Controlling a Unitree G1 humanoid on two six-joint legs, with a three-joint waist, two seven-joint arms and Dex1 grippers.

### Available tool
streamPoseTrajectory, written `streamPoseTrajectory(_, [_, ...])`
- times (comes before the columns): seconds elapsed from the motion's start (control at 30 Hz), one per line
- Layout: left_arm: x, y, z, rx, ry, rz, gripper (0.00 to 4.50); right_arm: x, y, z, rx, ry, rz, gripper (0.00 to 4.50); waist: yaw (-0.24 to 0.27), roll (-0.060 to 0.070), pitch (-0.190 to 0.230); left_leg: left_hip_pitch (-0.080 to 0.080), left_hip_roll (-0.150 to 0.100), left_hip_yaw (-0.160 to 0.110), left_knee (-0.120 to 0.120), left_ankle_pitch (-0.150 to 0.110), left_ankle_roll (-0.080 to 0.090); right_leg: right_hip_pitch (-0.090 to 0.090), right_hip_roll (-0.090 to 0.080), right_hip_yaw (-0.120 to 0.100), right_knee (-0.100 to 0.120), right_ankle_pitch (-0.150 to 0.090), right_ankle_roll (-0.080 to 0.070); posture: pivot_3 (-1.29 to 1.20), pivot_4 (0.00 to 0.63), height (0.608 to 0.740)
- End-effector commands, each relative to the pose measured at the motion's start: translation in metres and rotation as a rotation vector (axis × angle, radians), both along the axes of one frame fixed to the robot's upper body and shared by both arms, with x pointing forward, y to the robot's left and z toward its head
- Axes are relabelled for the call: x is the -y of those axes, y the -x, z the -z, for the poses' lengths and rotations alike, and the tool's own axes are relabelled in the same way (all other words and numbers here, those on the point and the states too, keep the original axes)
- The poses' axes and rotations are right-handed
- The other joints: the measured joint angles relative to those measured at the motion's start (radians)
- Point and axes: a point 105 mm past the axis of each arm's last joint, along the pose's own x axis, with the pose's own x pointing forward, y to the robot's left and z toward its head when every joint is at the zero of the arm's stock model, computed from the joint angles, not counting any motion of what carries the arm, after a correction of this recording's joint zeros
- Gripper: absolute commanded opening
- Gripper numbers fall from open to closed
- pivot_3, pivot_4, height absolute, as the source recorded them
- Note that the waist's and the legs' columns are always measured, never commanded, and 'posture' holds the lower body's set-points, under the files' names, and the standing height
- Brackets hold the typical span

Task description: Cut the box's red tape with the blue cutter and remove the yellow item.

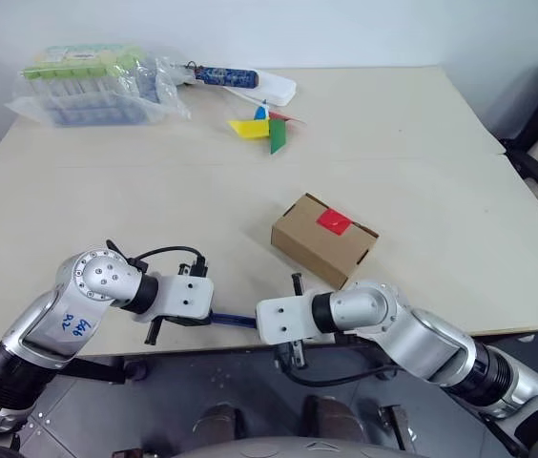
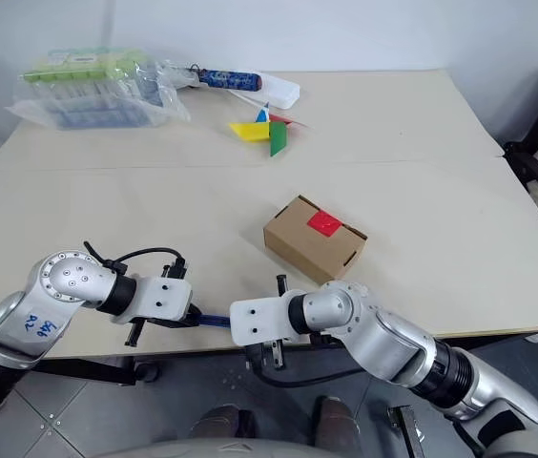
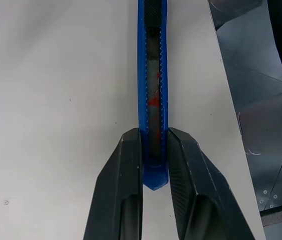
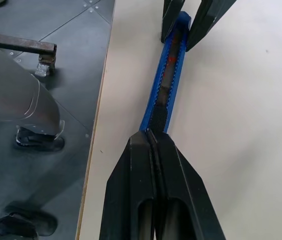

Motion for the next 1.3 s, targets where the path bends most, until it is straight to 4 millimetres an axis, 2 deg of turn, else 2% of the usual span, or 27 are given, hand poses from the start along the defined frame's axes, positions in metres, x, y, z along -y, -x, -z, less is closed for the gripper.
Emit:
streamPoseTrajectory(0.03, [-0.002,0.008,0.015,-0.069,-0.046,0.009,0.39,0.005,-0.007,0.008,0.007,0.023,0.031,0.03,0.000,0.000,0.000,0.000,0.000,0.000,0.000,0.000,0.000,0.000,0.000,0.000,0.000,0.000,0.000,0.00,0.150,0.740])
streamPoseTrajectory(0.5, [0.003,0.012,0.016,-0.081,-0.039,0.019,0.39,-0.022,-0.015,0.018,0.012,-0.011,-0.011,0.03,-0.002,0.002,-0.003,0.002,0.000,0.000,0.000,0.000,0.000,0.001,0.000,0.001,0.001,0.000,-0.001,0.00,0.150,0.740])
streamPoseTrajectory(0.73, [0.003,0.013,0.017,-0.081,-0.042,0.018,0.39,-0.040,-0.012,0.019,0.009,-0.033,-0.060,0.03,-0.002,0.002,-0.004,0.002,0.000,0.000,0.000,0.000,0.000,0.001,0.000,0.001,0.001,0.000,-0.001,0.00,0.150,0.740])
streamPoseTrajectory(1.1, [0.002,0.015,0.018,-0.083,-0.042,0.012,0.39,-0.053,-0.019,0.019,0.030,-0.046,-0.074,0.03,-0.005,0.003,-0.004,0.003,0.001,0.000,-0.001,0.000,0.000,0.001,0.000,0.001,0.001,0.000,-0.001,0.00,0.150,0.740])
streamPoseTrajectory(1.23, [0.002,0.011,0.017,-0.072,-0.017,-0.025,0.39,-0.053,-0.024,0.006,0.037,-0.089,-0.045,0.03,-0.005,0.003,-0.004,0.003,0.001,0.000,-0.001,0.000,0.000,0.001,0.001,0.002,0.001,0.000,-0.001,0.00,0.150,0.740])
streamPoseTrajectory(1.3, [-0.002,0.006,0.014,-0.059,0.009,-0.063,0.39,-0.047,-0.026,-0.011,0.012,-0.163,-0.008,0.03,-0.002,0.003,-0.004,0.003,0.001,0.000,0.000,0.000,0.000,0.001,0.001,0.002,0.001,0.000,-0.001,0.00,0.150,0.740])
